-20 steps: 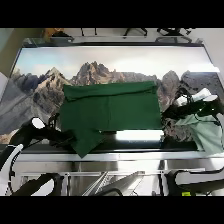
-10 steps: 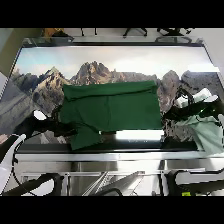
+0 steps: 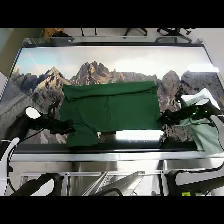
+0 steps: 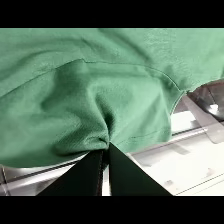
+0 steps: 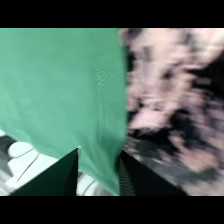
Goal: Fold the shirts.
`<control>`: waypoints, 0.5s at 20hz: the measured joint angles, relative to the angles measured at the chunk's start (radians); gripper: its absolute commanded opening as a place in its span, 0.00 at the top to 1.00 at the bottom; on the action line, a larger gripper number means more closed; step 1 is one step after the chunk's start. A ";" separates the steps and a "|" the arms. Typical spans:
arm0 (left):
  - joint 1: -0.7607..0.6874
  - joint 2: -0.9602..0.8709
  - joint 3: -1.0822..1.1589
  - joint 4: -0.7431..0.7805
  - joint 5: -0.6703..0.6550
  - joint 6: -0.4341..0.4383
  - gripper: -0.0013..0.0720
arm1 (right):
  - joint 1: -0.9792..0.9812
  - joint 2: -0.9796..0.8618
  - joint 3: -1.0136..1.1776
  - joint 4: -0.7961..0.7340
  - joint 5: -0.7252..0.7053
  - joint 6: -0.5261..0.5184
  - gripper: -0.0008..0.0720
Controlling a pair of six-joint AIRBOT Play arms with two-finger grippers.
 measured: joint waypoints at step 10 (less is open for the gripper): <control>0.000 0.235 -0.017 0.263 -0.173 -0.142 0.96 | 0.045 0.148 -0.032 -0.095 0.028 0.100 0.97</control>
